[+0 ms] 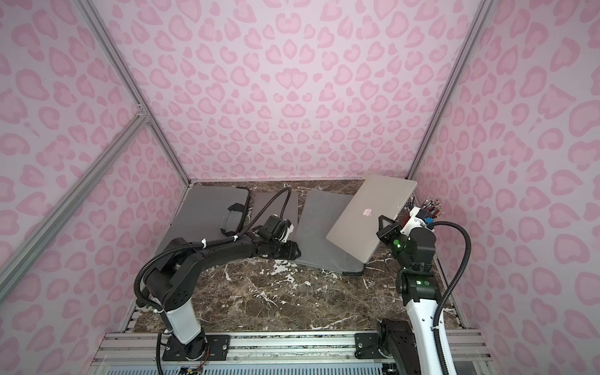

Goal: Open the zippered laptop bag and take out the laptop
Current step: Adjust the zippered laptop bag at the center of the board.

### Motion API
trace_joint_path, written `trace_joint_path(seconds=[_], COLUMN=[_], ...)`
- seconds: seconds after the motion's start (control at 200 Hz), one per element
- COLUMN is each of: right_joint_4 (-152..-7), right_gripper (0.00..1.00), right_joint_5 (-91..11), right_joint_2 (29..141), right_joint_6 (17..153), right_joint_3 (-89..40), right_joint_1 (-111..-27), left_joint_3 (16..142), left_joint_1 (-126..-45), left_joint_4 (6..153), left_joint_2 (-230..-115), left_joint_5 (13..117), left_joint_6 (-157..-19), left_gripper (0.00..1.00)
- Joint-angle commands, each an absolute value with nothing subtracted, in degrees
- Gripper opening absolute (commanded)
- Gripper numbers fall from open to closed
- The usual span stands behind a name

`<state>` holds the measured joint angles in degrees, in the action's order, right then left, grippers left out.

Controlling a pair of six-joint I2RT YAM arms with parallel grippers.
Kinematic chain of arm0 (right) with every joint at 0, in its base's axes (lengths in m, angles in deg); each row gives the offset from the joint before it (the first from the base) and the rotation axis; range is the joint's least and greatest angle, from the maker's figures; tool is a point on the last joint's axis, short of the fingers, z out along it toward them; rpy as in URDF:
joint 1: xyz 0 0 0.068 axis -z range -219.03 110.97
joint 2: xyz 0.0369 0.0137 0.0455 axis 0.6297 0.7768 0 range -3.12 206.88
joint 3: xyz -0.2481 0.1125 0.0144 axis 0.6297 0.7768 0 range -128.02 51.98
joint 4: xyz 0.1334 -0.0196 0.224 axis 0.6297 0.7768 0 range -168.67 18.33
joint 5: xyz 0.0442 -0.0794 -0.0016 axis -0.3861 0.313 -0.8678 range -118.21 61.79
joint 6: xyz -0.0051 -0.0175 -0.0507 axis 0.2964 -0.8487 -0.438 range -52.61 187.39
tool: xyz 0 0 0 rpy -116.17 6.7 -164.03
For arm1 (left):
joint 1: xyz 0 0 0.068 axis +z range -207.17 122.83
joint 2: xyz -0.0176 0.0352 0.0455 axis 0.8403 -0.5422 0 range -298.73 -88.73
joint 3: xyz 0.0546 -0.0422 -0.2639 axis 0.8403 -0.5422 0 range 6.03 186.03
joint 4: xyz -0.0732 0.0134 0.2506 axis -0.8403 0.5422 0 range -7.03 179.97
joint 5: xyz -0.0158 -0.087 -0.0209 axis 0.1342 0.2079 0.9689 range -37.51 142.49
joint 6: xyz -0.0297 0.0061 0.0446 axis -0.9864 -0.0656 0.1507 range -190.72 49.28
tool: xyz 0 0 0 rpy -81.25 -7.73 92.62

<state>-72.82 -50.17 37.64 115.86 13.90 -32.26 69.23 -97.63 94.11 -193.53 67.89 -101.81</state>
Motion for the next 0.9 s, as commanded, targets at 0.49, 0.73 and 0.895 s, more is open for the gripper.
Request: trace_joint_path(seconds=[0.49, 0.73, 0.895], right_joint_4=[-82.09, -83.06, -83.14], right_gripper=[0.00, 0.00, 0.00], right_joint_5=[-49.33, -49.32, -48.78], right_joint_2=[38.32, 39.17, 39.18], right_joint_6=[116.04, 116.17, 116.17], right_joint_3=[14.16, 14.98, 15.71], right_joint_1=[-32.26, -32.25, -32.27], left_joint_3=[74.44, 77.44, 77.20], left_joint_1=[-100.67, -100.75, -100.96], left_joint_4=[79.21, 77.46, 76.16], left_joint_2=[-203.01, -205.45, -205.97], left_joint_5=[71.92, 72.79, 72.72], left_joint_6=[-111.76, -112.86, -114.01], left_gripper=[0.51, 0.47, 0.47])
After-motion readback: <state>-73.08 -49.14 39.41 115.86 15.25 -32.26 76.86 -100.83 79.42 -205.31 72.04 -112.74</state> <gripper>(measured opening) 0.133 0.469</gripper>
